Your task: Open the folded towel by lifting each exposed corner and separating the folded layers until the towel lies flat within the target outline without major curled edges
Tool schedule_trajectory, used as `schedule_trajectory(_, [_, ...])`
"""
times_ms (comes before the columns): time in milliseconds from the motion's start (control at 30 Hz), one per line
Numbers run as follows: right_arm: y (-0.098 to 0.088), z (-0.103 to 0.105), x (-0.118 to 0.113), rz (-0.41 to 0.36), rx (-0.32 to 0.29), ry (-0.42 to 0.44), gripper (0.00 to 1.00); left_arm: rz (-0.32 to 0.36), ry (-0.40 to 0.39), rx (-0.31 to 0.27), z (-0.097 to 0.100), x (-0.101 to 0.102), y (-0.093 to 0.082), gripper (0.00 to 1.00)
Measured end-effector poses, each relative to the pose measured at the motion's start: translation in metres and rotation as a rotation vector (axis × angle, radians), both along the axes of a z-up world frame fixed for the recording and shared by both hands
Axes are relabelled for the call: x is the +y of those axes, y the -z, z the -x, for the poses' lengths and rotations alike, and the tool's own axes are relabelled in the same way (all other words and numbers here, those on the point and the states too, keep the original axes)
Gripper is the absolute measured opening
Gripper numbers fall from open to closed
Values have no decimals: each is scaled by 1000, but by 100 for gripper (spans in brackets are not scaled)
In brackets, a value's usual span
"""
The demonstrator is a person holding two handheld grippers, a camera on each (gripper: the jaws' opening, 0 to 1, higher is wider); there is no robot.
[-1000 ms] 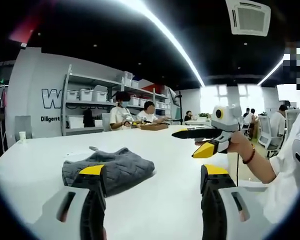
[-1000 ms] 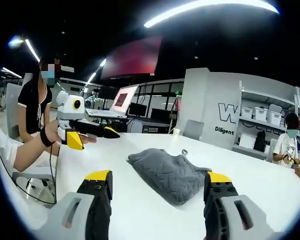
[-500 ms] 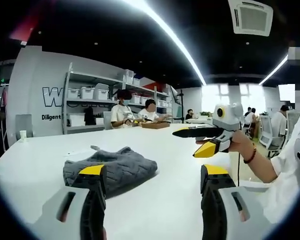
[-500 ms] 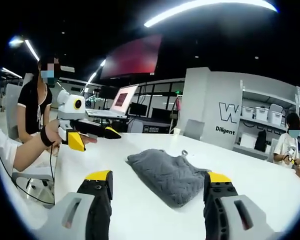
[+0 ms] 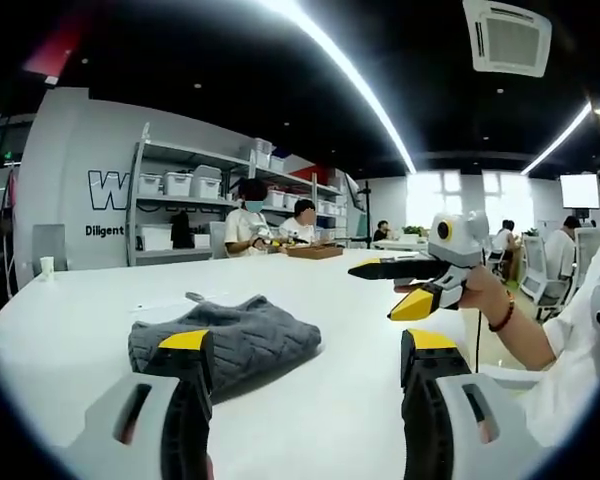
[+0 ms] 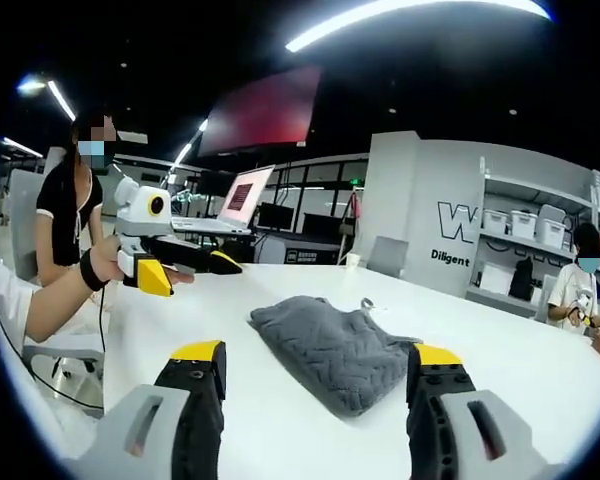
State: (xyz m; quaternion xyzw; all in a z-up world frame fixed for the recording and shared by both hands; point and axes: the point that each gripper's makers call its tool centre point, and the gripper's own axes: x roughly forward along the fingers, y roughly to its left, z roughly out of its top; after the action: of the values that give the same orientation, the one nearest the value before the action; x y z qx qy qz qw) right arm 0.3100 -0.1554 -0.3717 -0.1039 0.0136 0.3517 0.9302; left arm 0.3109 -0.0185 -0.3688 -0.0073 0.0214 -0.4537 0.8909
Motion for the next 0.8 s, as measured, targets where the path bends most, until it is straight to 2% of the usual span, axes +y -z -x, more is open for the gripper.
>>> schedule_trajectory(800, [8,-12,0,39,21,-2,73,-2,5,30,-10,-7,7,75])
